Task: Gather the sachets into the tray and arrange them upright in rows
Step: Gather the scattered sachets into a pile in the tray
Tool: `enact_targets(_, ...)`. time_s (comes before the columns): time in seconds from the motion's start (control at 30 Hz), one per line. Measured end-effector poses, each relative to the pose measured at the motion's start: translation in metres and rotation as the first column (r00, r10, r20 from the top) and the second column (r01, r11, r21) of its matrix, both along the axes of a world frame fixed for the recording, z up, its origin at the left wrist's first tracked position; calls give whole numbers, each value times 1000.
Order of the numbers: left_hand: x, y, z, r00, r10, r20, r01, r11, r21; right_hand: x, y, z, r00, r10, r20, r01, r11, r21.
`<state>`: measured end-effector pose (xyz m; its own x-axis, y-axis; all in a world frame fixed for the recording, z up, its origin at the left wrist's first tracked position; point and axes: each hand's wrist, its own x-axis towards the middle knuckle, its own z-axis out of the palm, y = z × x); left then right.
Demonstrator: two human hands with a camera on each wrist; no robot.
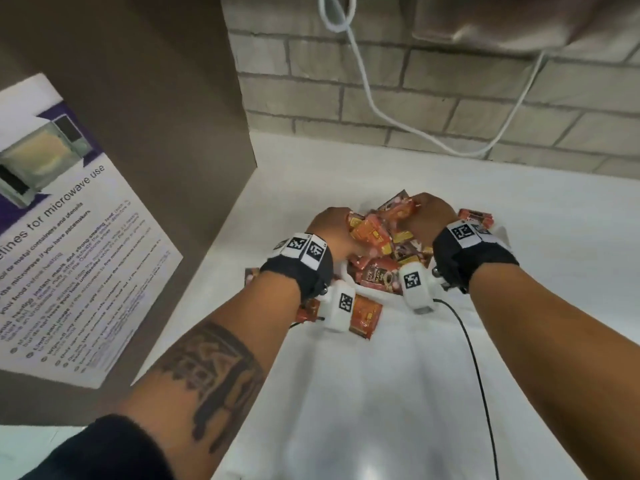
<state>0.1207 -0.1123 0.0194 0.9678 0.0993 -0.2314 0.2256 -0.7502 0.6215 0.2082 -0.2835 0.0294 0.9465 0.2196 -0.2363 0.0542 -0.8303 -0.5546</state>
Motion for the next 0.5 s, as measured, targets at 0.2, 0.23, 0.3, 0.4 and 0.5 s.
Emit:
enact_targets(0.2, 24, -34, -9, 998, 8, 58, -8, 1000, 1, 16, -14, -5, 999, -36, -30, 36, 999, -8)
enact_targets(0.23, 26, -36, -10, 998, 0, 58, 0, 1000, 6, 16, -17, -6, 999, -46, -24, 46, 999, 2)
enact_targets(0.3, 29, -39, -10, 998, -25, 53, 24, 999, 30, 13, -24, -7, 998, -56, 3, 56, 998, 38)
enact_targets(0.4, 30, -36, -12, 997, -53, 60, 50, 998, 45, 7, -30, -5, 990, -59, 128, 49, 995, 81)
enact_targets(0.5, 25, -24, -8, 992, -19, 122, 22, 1000, -20, -5, -29, 5, 976, -47, 214, 13, 987, 160)
